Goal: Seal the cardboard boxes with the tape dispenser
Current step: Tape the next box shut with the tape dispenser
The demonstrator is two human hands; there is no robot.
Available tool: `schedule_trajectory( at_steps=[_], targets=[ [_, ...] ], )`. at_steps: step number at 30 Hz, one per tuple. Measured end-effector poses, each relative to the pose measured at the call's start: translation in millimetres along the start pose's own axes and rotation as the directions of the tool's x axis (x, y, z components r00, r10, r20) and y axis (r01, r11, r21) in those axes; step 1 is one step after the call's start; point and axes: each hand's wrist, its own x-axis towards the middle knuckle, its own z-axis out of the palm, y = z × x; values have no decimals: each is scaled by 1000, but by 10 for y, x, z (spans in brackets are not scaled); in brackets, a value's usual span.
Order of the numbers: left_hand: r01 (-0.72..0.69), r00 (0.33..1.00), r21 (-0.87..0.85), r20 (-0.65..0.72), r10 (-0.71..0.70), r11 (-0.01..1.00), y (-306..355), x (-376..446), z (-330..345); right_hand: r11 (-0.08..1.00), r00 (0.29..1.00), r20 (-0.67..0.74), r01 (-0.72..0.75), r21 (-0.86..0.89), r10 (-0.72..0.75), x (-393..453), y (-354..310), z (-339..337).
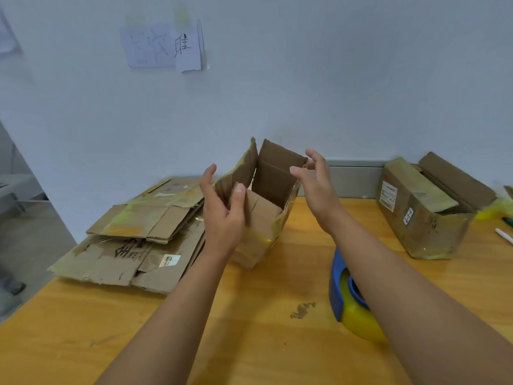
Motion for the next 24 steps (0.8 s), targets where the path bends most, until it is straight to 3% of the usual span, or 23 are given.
schedule_trajectory(
  at_steps=[5, 8, 11, 14, 19, 24],
  targets=[
    [27, 999, -6, 23, -27, 1000, 24, 142, 174, 998, 998, 27, 55, -33, -54, -77, -70, -62],
    [195, 978, -6, 70, -194, 981, -59, 170, 177, 998, 1000, 19, 24, -56, -23, -126, -18, -122],
    [301, 954, 2, -1, -301, 954, -23, 116, 130, 998, 999, -23, -38, -58, 37, -161, 63, -172],
    [192, 981, 27, -32, -191, 981, 78, -148, 33, 996, 997, -54, -67, -64, 64, -189, 141, -210],
    [18, 967, 222, 243, -74, 975, 140, -645, -34, 992, 992, -28, -125, -6, 125, -265, 238, -204],
    [-19, 964, 184, 263, -31, 983, 111, -370, -73, 997, 996, -37, -79, -1, 79, -385, 162, -201]
  ],
)
